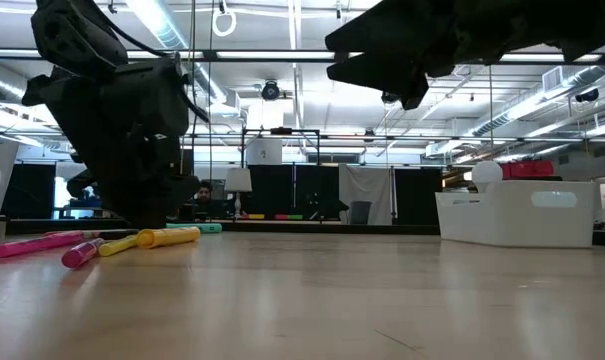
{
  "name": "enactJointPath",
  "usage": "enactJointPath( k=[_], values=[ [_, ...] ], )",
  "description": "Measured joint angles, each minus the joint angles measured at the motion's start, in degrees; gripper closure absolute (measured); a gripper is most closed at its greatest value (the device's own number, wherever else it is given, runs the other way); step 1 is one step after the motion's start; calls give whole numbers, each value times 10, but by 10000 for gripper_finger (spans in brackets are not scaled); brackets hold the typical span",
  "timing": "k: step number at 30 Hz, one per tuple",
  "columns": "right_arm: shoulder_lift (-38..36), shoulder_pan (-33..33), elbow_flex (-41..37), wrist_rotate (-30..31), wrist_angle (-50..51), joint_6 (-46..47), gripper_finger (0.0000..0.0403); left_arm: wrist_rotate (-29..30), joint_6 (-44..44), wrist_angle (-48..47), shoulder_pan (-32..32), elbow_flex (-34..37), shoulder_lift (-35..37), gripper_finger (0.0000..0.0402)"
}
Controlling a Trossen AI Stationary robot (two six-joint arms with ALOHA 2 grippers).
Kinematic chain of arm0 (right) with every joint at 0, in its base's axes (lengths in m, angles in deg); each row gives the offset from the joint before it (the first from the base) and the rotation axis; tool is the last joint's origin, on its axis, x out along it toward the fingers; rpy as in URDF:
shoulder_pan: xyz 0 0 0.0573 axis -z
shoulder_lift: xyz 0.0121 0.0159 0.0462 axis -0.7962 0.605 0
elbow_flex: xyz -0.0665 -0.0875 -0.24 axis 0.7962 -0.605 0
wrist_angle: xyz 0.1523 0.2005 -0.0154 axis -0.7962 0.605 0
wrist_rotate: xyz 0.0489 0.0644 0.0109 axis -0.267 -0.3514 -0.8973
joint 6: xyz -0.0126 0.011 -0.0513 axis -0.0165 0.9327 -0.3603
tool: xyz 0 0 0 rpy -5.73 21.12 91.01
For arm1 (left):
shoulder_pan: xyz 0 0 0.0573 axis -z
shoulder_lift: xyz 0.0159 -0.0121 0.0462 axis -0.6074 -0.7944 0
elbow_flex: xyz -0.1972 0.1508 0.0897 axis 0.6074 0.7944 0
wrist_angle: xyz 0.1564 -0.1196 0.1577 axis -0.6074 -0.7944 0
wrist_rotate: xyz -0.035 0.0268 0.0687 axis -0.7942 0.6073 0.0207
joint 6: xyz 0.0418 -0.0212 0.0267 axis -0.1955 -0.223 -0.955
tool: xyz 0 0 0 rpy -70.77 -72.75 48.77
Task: Pick & Place Markers
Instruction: Put the brown marker into the gray bin
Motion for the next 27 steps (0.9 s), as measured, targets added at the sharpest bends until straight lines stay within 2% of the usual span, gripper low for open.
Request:
enactJointPath(
  k=[5, 8, 11, 14, 17, 20, 23, 27],
  values=[
    [-11, 3, 0, 0, 58, 35, 200, -4, -86, 51, 11, -31, 41, 370],
    [-4, 3, 0, 0, 88, 51, 200, -5, -190, 135, 19, -48, 63, 370],
    [18, 0, -5, 5, 83, 48, 200, -6, -291, 259, 31, -57, 81, 373],
    [56, -1, -16, 5, 9, 35, 200, -33, -386, 410, 46, -55, 85, 377],
    [113, -1, -20, 5, -128, 9, 200, -82, -465, 556, 59, -57, 78, 391],
    [165, 4, -11, 4, -262, -5, 200, -108, -521, 641, 76, -56, 73, 401],
    [181, 10, -5, -1, -304, -2, 200, -109, -546, 679, 90, -57, 70, 397],
    [150, 9, -6, -1, -255, -4, 200, -105, -543, 662, 99, -56, 70, 395]
  ],
)
